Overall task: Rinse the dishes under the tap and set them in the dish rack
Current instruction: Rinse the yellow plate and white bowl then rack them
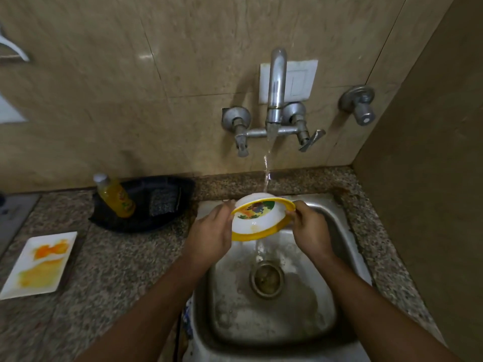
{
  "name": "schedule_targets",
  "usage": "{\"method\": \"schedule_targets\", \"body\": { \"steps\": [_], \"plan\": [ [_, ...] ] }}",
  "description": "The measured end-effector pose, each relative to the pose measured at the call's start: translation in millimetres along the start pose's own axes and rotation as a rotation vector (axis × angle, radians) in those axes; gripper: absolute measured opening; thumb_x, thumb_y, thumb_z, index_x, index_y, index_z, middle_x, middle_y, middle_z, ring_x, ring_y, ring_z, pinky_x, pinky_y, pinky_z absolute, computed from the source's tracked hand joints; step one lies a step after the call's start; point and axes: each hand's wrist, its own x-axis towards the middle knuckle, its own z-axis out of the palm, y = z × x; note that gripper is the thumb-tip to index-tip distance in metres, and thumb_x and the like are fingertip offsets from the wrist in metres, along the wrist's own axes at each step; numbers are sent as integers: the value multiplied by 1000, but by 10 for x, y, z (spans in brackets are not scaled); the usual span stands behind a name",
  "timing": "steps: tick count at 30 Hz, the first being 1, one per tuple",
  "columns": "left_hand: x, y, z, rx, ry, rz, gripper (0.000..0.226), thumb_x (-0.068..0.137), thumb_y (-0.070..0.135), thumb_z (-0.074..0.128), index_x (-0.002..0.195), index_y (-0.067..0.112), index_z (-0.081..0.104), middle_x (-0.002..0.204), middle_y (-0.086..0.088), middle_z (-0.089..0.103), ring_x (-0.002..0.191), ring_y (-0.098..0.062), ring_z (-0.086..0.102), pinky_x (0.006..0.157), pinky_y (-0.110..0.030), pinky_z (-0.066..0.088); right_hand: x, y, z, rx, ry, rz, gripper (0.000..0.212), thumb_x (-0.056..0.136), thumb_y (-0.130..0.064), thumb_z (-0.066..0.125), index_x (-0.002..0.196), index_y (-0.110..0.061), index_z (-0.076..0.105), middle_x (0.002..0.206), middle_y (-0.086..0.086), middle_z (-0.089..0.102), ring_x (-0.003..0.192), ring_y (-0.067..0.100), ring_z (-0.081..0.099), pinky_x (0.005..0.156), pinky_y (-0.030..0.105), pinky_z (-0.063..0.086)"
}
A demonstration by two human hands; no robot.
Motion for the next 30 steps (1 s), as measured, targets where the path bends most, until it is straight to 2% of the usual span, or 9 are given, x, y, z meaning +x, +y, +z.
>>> {"method": "schedule_targets", "body": {
  "steps": [7,9,12,15,18,20,23,27,30],
  "plan": [
    [393,119,360,-992,-164,-801,20,100,45,45,97,33,61,96,2,70,95,-19,67,89,-43,52,293,-60,14,47,-46,166,9,91,-18,59,89,-19,68,86,2,72,86,24,66,69,33,48],
    [475,147,430,-999,-172,-817,32,102,43,41,101,22,64,99,-4,71,97,-21,66,88,-37,50,331,-134,5,-114,-15,170,19,88,-13,58,103,-17,68,99,10,70,95,31,64,75,37,50],
    [544,167,530,-965,-105,-897,42,101,46,41,108,13,66,103,-9,71,99,-25,66,91,-39,52,208,-273,111,-457,-8,-95,49,82,-18,51,130,-10,56,124,14,59,112,33,57,91,39,48],
    [611,203,567,-1000,-91,-964,36,101,44,44,100,17,67,104,-7,71,103,-25,66,96,-44,52,102,-360,291,-455,-216,-214,64,91,-43,24,139,-12,53,144,11,51,132,28,48,103,38,45],
    [723,212,547,-931,-83,-934,35,103,38,43,79,22,63,83,3,65,92,-20,62,83,-32,48,115,-500,444,-386,-343,-262,75,93,-50,17,147,-3,39,155,20,33,145,32,30,119,44,25],
    [765,131,550,-891,-65,-916,41,101,44,44,81,15,66,80,-5,65,84,-21,61,78,-33,48,-7,-581,448,-321,-488,-398,76,95,-54,18,153,-6,24,161,16,20,149,26,19,122,41,16],
    [728,9,564,-881,-44,-932,48,94,55,45,100,15,70,97,-3,71,92,-19,65,90,-41,53,-40,-344,240,-441,-503,-631,67,99,-53,25,150,-13,37,158,9,29,144,23,32,117,39,24],
    [659,111,647,-892,-124,-984,45,101,43,43,114,8,67,113,-9,69,105,-26,64,99,-41,49,204,-180,174,-609,-556,-394,89,89,-69,1,156,-12,13,163,10,3,151,26,7,120,38,-3],
    [690,120,693,-867,-178,-990,46,102,39,45,112,0,67,112,-16,69,109,-30,62,95,-31,46,82,-400,344,-480,-655,-429,92,87,-69,-7,157,-11,3,162,9,-8,150,21,-4,121,37,-4]
  ]
}}
